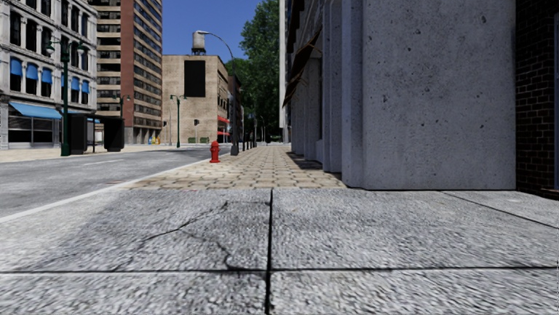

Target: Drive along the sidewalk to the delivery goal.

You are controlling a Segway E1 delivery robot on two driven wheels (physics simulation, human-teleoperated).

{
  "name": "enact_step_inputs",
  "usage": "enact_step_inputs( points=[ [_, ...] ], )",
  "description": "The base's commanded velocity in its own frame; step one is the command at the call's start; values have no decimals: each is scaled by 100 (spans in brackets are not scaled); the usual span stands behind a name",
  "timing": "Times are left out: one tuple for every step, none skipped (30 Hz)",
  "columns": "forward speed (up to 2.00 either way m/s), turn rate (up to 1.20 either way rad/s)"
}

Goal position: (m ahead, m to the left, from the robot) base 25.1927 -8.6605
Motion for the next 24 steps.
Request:
enact_step_inputs(
  points=[
    [200,0],
    [200,0],
    [200,0],
    [200,0],
    [200,0],
    [200,0],
    [200,0],
    [200,0],
    [200,0],
    [200,0],
    [200,0],
    [200,0],
    [200,0],
    [200,0],
    [200,0],
    [200,0],
    [200,0],
    [200,0],
    [200,0],
    [200,0],
    [200,0],
    [200,0],
    [200,0],
    [200,0]
  ],
)
